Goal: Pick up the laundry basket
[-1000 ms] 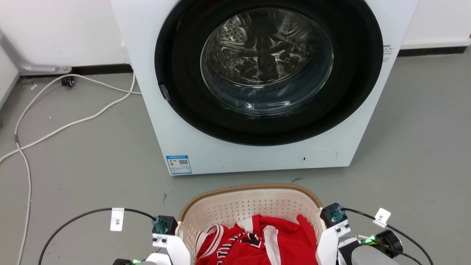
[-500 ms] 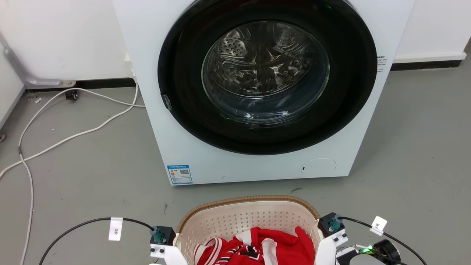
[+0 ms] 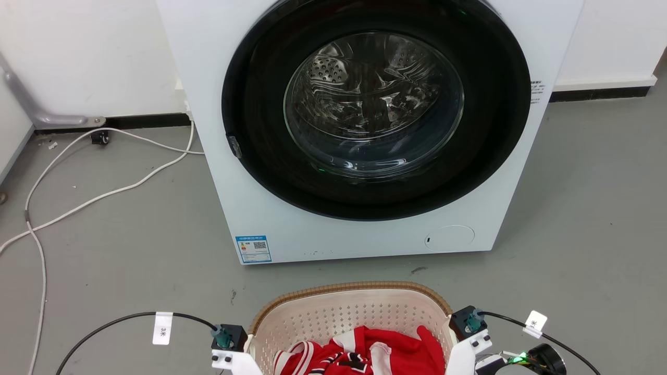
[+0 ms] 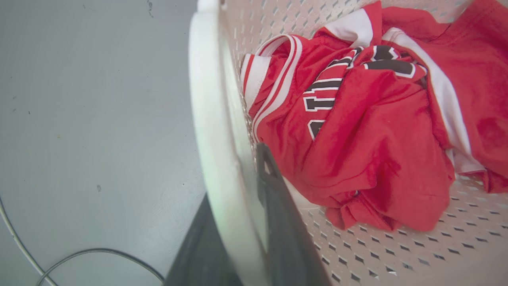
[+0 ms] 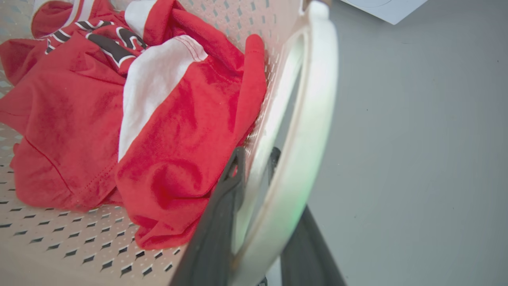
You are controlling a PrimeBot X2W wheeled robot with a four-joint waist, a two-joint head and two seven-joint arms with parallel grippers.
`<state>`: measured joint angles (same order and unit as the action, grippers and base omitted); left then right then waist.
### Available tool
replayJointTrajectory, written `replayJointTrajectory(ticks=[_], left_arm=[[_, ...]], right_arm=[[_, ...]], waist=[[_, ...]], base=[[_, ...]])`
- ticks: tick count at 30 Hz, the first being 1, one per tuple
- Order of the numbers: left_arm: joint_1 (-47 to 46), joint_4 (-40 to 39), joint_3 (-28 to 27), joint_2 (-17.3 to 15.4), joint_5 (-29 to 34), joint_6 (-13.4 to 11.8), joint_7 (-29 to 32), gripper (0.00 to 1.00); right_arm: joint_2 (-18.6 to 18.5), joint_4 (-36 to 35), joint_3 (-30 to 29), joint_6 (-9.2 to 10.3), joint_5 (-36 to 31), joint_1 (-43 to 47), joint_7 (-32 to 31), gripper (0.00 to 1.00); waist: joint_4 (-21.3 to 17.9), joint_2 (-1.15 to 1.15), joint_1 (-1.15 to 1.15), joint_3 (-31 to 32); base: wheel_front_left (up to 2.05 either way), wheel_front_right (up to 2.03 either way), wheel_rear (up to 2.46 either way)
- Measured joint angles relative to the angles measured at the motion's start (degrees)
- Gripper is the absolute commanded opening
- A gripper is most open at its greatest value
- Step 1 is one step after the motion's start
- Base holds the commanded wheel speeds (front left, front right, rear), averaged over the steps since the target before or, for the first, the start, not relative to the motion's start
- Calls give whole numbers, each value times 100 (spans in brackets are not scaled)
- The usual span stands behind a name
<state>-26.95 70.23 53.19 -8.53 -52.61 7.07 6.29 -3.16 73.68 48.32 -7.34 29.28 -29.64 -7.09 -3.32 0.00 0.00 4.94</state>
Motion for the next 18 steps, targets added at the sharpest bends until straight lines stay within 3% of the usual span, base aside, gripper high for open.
replayJointTrajectory(ticks=[18], left_arm=[[-3, 47, 248, -29, -264, 1, -79, 0]], right_arm=[[-5, 25, 205, 0, 216, -1, 79, 0]], waist=[[-3, 0, 0, -13]], base=[[0, 0, 0]])
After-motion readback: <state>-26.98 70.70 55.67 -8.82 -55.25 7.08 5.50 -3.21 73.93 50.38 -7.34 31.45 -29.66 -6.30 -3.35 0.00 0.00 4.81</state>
